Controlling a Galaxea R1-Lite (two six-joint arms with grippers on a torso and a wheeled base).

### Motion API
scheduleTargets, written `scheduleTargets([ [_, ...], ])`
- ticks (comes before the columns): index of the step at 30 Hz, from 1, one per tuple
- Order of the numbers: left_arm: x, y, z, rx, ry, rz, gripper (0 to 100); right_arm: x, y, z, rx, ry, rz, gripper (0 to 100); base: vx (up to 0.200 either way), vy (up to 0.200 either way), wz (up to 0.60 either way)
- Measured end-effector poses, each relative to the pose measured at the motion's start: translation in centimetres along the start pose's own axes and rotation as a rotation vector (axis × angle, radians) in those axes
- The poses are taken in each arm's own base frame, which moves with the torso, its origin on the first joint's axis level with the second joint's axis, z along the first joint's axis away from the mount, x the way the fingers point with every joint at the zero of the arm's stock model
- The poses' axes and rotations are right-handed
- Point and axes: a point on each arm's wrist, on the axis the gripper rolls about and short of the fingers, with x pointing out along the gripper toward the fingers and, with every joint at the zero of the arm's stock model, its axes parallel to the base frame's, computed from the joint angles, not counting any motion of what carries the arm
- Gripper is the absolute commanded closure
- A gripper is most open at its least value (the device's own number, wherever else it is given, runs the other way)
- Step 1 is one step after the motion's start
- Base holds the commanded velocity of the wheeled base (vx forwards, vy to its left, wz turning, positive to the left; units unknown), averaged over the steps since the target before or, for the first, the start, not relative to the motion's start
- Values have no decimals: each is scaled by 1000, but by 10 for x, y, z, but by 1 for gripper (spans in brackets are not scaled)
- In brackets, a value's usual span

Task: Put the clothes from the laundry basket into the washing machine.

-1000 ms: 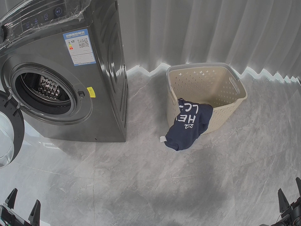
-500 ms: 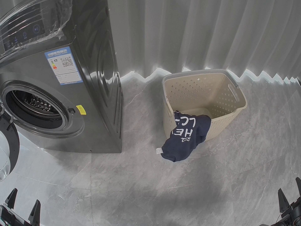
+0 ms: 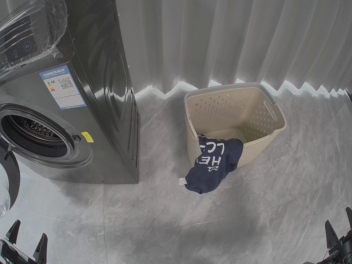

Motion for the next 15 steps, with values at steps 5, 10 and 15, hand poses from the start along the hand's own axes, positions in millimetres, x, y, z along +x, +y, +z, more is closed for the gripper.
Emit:
scheduleTargets([
  [5, 0, 0, 0, 0, 0, 0, 0, 0, 0, 0, 0, 0, 0, 0, 0, -40, 0],
  [10, 0, 0, 0, 1, 0, 0, 0, 0, 0, 0, 0, 3, -1, 0, 0, -200, 0],
  [15, 0, 0, 0, 3, 0, 1, 0, 0, 0, 1, 6, -4, -4, 0, 0, -200, 0],
])
